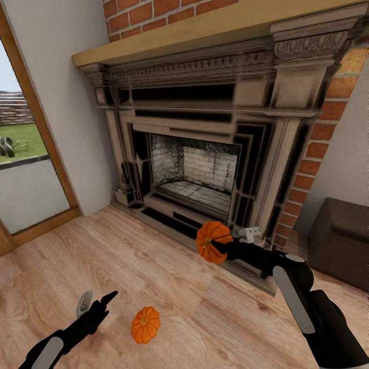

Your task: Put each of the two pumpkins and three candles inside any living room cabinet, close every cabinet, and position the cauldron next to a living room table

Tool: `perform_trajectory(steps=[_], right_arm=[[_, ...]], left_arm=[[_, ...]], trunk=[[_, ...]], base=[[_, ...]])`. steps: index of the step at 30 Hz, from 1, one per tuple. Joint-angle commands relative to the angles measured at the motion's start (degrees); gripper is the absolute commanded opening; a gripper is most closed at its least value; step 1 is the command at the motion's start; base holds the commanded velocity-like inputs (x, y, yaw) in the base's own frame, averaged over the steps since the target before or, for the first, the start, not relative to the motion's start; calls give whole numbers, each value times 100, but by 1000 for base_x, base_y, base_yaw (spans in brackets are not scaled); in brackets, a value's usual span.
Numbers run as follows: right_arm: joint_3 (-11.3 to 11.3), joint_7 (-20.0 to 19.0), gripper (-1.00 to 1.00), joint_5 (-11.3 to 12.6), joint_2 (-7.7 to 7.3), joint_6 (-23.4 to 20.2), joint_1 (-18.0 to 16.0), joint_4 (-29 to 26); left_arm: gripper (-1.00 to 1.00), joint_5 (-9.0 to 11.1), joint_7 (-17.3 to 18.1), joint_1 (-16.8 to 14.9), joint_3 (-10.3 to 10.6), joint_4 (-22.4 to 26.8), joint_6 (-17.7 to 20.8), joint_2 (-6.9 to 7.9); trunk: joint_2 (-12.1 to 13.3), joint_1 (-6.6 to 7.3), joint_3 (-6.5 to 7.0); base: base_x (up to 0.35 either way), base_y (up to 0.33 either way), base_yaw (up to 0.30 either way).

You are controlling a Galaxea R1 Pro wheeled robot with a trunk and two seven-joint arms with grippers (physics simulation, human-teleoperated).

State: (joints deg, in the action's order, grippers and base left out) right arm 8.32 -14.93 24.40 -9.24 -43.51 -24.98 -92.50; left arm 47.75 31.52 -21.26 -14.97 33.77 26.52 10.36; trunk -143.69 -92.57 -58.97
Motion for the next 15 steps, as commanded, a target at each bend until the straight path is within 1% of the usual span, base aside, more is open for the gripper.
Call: perform_trajectory(steps=[1, 4, 8, 9, 10, 12, 13, 15], right_arm=[[3, -16, -100, 20, -3, -26, -7, -5], [4, -16, -100, 20, -5, -26, -7, -5], [10, -15, -100, 20, -7, -26, -7, -5], [8, -16, -100, 20, -10, -26, -7, -5], [6, -17, -100, 20, -12, -26, -7, -5], [13, -17, -100, 20, -15, -26, -7, -5], [15, -17, -100, 22, -15, -26, -7, -5], [15, -18, -100, 21, -19, -26, -7, -5]], left_arm=[[100, 37, 9, -1, -14, -1, 45, -2], [100, 44, 16, -1, -7, 6, 39, 2], [100, 50, 54, -3, -6, 72, 45, 23], [100, 53, 71, 3, -11, 139, 106, 40], [100, 53, 128, 27, -15, 291, 295, 98], [100, -4, 572, 150, 10, 552, 825, 400], [100, -28, 723, 187, 27, 570, 972, 497], [100, -50, 854, 221, 38, 500, 1099, 593]], trunk=[[-2, -1, -5], [-2, -1, -5], [-2, -1, -5], [-2, -1, -5], [-2, -1, -5], [-5, -6, -50], [-6, -9, -72], [-9, -14, -116]], base=[[226, 171, -265], [111, 84, -265], [37, 28, -264], [12, 9, -248], [8, 6, -213], [4, 3, -128], [2, 2, -64], [1, 1, -42]])
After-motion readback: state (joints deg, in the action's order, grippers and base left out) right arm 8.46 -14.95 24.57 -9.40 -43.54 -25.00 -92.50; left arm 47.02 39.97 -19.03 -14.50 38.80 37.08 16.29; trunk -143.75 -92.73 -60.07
